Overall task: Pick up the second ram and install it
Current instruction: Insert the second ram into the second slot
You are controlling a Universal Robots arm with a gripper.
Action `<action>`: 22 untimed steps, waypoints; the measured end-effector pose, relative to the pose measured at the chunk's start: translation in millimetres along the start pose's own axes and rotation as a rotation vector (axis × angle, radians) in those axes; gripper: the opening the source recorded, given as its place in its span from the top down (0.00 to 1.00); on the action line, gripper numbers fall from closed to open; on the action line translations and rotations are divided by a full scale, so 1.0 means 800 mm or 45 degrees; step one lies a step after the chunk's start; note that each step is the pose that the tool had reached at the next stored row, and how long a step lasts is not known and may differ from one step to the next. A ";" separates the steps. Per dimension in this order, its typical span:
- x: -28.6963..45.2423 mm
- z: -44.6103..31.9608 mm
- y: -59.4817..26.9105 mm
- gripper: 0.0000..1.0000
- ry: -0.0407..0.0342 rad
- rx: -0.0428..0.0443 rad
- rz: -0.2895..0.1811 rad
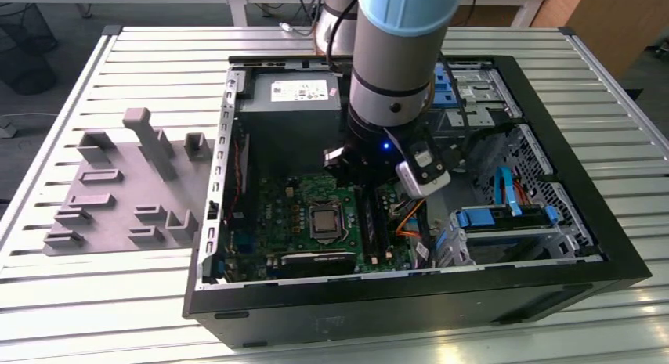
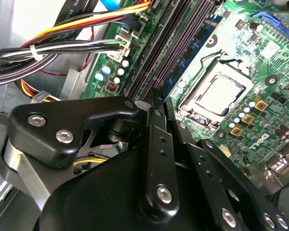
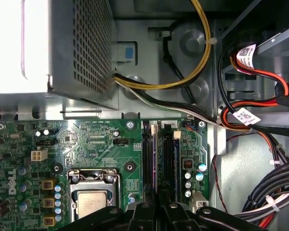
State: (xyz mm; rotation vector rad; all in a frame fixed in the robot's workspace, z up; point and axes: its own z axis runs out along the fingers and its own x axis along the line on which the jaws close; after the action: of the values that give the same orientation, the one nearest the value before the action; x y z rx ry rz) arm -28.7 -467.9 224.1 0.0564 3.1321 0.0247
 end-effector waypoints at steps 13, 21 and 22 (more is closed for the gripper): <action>-0.0005 0.0068 -0.008 0.86 0.0005 -0.006 -0.014; -0.0012 0.0082 -0.013 0.86 0.0011 -0.006 -0.014; -0.0015 0.0084 -0.013 0.86 0.0012 -0.006 -0.014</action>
State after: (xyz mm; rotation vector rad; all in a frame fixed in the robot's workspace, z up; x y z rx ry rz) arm -27.8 -478.3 217.3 0.0395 3.1331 0.0318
